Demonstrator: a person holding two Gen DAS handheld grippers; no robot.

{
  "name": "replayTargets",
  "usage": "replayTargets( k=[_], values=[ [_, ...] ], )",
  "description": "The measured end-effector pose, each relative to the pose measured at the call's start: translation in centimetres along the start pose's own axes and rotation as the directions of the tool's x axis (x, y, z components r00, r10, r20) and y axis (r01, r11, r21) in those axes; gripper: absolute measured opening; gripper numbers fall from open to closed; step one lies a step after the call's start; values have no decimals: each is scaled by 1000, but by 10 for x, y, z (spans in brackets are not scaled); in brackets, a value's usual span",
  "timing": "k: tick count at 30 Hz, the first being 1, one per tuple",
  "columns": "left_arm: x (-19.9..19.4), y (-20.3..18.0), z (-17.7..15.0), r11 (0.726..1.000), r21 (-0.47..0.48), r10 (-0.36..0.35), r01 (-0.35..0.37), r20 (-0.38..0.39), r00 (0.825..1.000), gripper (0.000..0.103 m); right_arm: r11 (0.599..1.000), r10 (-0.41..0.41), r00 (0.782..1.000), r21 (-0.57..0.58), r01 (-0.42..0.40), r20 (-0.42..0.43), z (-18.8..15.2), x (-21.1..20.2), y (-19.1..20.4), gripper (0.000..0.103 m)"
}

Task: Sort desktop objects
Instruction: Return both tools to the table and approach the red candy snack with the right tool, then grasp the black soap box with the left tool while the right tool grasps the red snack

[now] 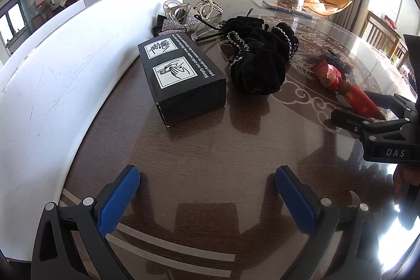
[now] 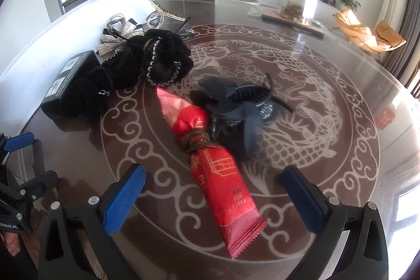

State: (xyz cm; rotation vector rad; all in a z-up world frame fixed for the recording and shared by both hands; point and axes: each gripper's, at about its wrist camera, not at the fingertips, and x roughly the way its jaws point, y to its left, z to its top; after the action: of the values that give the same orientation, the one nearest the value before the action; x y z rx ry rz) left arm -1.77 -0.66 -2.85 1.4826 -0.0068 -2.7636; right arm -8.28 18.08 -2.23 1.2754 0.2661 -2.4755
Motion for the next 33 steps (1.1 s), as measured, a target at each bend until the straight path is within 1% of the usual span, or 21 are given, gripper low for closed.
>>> replayTargets(
  k=[4,11,14,22,24,25,28,30,33],
  values=[
    [1,0,2,1000,-7,5,-5,6,1000,103,999,25,1000,-33,-25,0,0,1,11,103],
    [2,0,2,1000,-7,4,-4,6,1000,103,998,36,999,-46,-36,0,16,13,20,103],
    [2,0,2,1000,-7,4,-4,6,1000,103,995,58,998,-80,-58,-1,18,14,30,103],
    [3,3,3,1000,-11,2,-2,-12,1000,103,995,62,998,-83,-62,-2,18,14,31,103],
    [2,10,3,999,-46,19,-20,-23,1000,103,995,62,998,-83,-62,-2,18,15,31,103],
    [2,16,3,997,-73,16,-17,-21,1000,103,995,61,998,-83,-61,-2,18,15,31,103],
    [0,33,8,985,-166,-42,41,-2,999,103,995,62,998,-83,-62,-2,18,14,31,103],
    [3,42,15,976,-206,-68,68,7,998,103,995,62,998,-83,-62,-2,18,15,31,103],
    [16,43,36,972,-226,-65,58,-20,998,103,995,62,998,-83,-62,-2,18,15,31,103]
  ],
)
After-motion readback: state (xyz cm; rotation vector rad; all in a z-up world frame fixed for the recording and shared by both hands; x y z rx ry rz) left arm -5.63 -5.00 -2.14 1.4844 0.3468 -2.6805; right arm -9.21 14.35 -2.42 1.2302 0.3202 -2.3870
